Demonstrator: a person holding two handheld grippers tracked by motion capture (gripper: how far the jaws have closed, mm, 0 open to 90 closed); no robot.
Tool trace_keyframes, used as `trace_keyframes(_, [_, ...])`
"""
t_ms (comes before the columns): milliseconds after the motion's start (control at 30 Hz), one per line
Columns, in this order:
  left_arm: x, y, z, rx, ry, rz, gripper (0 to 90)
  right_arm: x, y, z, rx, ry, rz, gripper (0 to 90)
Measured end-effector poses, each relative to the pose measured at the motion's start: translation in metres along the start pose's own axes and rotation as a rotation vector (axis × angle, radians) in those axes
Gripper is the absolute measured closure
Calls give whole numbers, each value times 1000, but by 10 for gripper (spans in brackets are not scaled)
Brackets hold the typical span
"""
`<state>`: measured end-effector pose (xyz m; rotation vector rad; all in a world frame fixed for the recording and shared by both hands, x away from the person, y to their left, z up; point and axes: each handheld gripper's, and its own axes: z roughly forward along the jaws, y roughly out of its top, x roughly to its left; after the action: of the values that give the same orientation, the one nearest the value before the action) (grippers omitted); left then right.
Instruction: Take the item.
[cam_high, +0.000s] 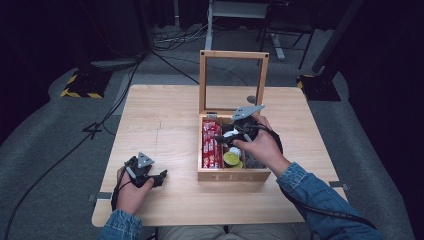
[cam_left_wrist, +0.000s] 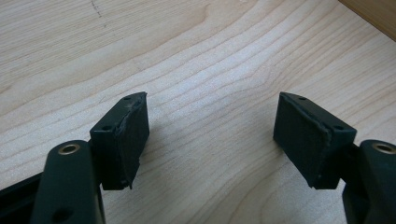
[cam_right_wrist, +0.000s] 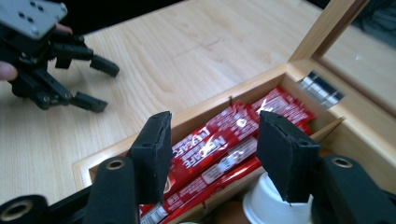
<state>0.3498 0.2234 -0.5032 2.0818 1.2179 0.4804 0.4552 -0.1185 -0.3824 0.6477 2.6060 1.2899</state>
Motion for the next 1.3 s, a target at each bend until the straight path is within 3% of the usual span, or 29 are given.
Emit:
trace_keyframes(267, [0,0,0,3,-1,-1,264,7,-8,24,88,-3,15,426])
trace_keyframes(500, [-1,0,0,4,1,-2,261,14,-12,39,149,-23,66,415])
trace_keyframes(767, [-2,1,1,2,5,-8,258,20,-15,53,195,-69,79,404])
trace_keyframes(900, [-2,1,1,3,4,-7,258,25,-14,58,221,-106,62,399])
trace_keyframes(1033, [-2,1,1,3,4,-7,258,27,-15,62,232,-108,60,405])
trace_keyframes(1300, [-2,1,1,3,4,-7,258,30,-16,63,273,-117,66,564])
